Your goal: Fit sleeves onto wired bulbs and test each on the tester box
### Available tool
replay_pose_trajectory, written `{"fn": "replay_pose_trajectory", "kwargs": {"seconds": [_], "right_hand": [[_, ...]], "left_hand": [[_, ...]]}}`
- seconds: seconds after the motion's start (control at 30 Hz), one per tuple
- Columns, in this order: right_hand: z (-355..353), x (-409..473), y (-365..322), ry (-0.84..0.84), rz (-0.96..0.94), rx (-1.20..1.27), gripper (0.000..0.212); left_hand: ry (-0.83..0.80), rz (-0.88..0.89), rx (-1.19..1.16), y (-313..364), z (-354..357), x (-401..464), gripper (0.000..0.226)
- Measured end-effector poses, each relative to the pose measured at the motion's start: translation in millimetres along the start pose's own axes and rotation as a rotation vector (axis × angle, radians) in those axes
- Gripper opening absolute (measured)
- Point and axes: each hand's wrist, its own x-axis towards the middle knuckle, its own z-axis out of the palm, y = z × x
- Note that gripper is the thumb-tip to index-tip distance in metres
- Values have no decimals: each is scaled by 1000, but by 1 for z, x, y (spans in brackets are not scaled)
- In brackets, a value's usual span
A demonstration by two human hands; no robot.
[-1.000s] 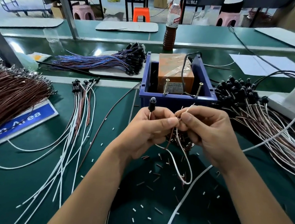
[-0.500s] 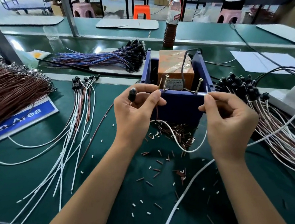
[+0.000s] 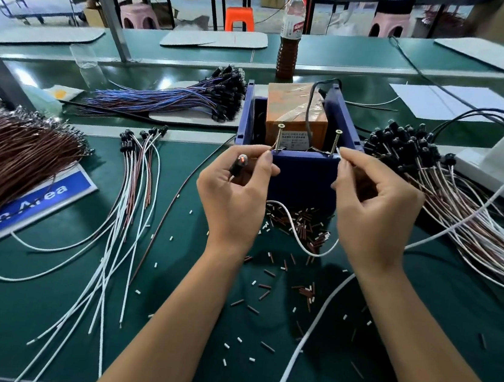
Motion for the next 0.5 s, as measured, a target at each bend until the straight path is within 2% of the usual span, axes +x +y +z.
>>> {"fn": "replay_pose_trajectory", "kwargs": {"seconds": [0.2, 0.5], "right_hand": [[0, 0, 1, -17, -11, 13, 20], [-1, -1, 1, -26, 29, 35, 20]], "left_hand": [[9, 5, 18, -1, 1, -1, 17], [20, 26, -14, 4, 0, -4, 14]]}}
